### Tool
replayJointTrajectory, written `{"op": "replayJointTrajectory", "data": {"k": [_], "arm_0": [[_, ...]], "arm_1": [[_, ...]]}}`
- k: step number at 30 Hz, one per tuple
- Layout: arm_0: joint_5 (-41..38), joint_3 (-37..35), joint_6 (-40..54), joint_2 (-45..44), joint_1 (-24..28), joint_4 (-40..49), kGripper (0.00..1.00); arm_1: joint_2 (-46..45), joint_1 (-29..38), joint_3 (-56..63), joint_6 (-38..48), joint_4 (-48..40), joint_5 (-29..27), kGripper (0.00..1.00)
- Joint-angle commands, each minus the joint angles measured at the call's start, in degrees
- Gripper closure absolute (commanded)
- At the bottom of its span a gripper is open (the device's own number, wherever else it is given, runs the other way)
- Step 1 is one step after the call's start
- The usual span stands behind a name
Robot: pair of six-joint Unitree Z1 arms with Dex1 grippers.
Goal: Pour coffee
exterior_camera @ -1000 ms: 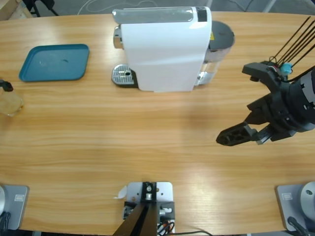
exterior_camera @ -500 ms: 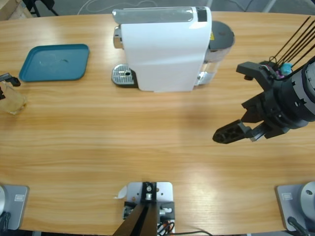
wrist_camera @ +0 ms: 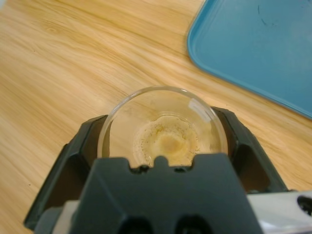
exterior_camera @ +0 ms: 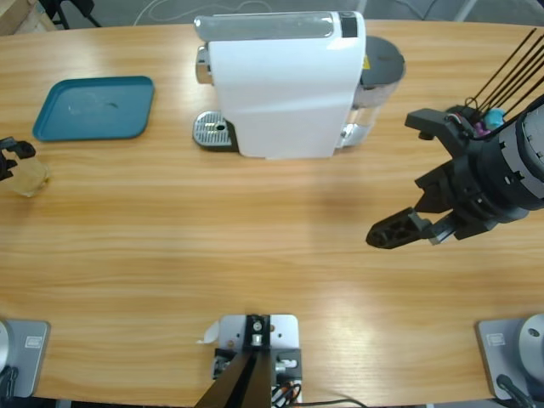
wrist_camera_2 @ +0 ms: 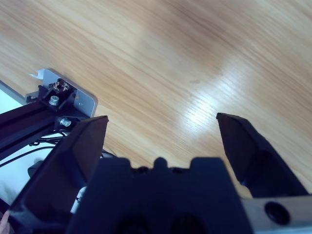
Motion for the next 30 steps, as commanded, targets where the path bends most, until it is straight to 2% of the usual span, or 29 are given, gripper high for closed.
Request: {"op": "replayJointTrajectory", "data": {"k": [1, 5, 10, 14, 17, 22, 26, 30], "arm_0": [[0.2, 2.0, 1.0, -0.7, -2.6, -1.1, 1.000], [-1.4, 1.1, 8.4, -5.6, -4.2, -1.1, 1.000], [-10.2, -2.4, 26.6, -13.7, -3.6, -1.1, 1.000], [-25.8, -3.3, 36.3, -16.9, 0.9, -6.8, 1.000], [-36.0, -5.8, 43.8, -15.1, 2.6, -8.3, 1.000], [-50.7, -12.9, 55.0, -6.5, 3.2, -8.3, 1.000], [-57.0, -18.5, 60.2, -1.4, 3.6, -7.5, 1.000], [-59.8, -20.9, 64.8, 2.4, 3.2, -5.1, 1.000]], "arm_1": [[1.2, -0.8, 1.4, -0.7, -0.4, 1.4, 0.000], [0.7, -0.8, 1.2, -0.3, -1.5, 1.5, 0.000], [-0.2, -0.8, 3.0, 0.6, -5.1, 1.6, 0.000], [-0.9, -0.8, 7.0, 1.1, -10.5, 1.7, 0.000], [-0.9, -0.8, 8.7, 1.1, -13.0, 1.5, 0.000], [0.8, -0.8, 10.2, 0.4, -16.3, 1.1, 0.000], [2.1, -1.0, 10.2, -1.0, -17.8, 0.3, 0.000], [1.7, -1.9, 10.1, -1.6, -18.2, 0.1, 0.000]]}}
